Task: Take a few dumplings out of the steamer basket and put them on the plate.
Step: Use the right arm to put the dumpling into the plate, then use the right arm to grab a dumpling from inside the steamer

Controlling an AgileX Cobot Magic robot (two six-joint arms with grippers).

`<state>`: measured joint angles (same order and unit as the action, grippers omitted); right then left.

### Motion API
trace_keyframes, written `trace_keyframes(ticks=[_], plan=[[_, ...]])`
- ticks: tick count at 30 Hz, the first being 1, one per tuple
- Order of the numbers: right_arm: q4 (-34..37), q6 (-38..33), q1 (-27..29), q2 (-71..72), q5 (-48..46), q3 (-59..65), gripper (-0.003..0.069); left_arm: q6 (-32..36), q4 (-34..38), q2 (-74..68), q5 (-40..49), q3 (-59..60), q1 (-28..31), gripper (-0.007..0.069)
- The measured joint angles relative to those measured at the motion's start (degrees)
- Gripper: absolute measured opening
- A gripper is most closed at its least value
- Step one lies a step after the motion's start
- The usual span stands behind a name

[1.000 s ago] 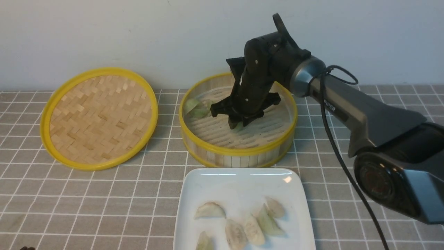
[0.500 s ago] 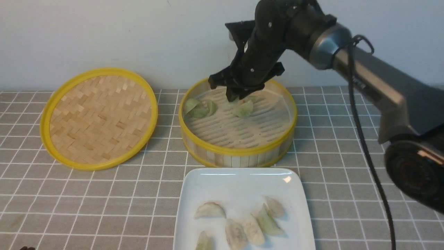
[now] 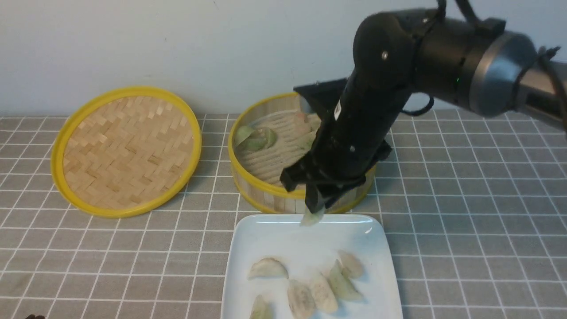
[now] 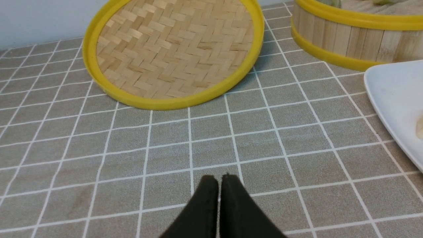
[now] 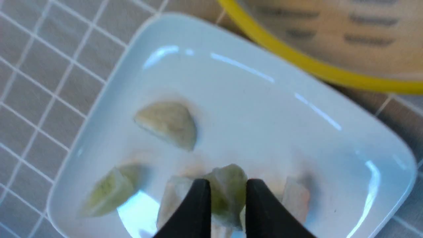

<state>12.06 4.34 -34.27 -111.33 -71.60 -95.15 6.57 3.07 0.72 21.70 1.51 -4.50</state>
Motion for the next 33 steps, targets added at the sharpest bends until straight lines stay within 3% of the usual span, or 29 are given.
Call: trace_keyframes(ticks=[4, 8, 9, 10, 14, 17, 23, 33], plan=[[0.5, -0.5, -0.5, -2.3, 0.3, 1.6, 0.0177, 0.0, 0.0, 0.0, 0.0, 0.0, 0.0, -0.0005], [1.0, -1.1, -0.5, -4.3, 0.9, 1.8, 0.0354, 0.0, 0.0, 0.0, 0.0, 0.0, 0.0, -0.0005], [1.0, -1.1, -0.5, -4.3, 0.9, 1.7, 0.0363, 0.0, 0.0, 0.0, 0.0, 0.0, 0.0, -0.0005], [0.4, -1.4, -0.5, -4.3, 0.8, 0.5, 0.0430, 0.0, 0.0, 0.0, 0.0, 0.0, 0.0, -0.0005], [-4.8, -0.3, 0.3, -4.4, 2.8, -6.6, 0.0518, 0.0, 0.0, 0.0, 0.0, 0.0, 0.0, -0.0005], [-8.7, 2.7, 2.9, -6.0, 5.8, -15.5, 0.0540, 0.0, 0.0, 0.0, 0.0, 0.0, 0.0, -0.0005], [-10.2, 2.4, 7.6, -14.6, 5.9, -30.5, 0.0546, 0.0, 0.0, 0.0, 0.0, 0.0, 0.0, -0.0005], [-9.3, 1.3, 9.2, -30.5, 5.8, -44.9, 0.0546, 0.0, 0.0, 0.0, 0.0, 0.0, 0.0, -0.0005]])
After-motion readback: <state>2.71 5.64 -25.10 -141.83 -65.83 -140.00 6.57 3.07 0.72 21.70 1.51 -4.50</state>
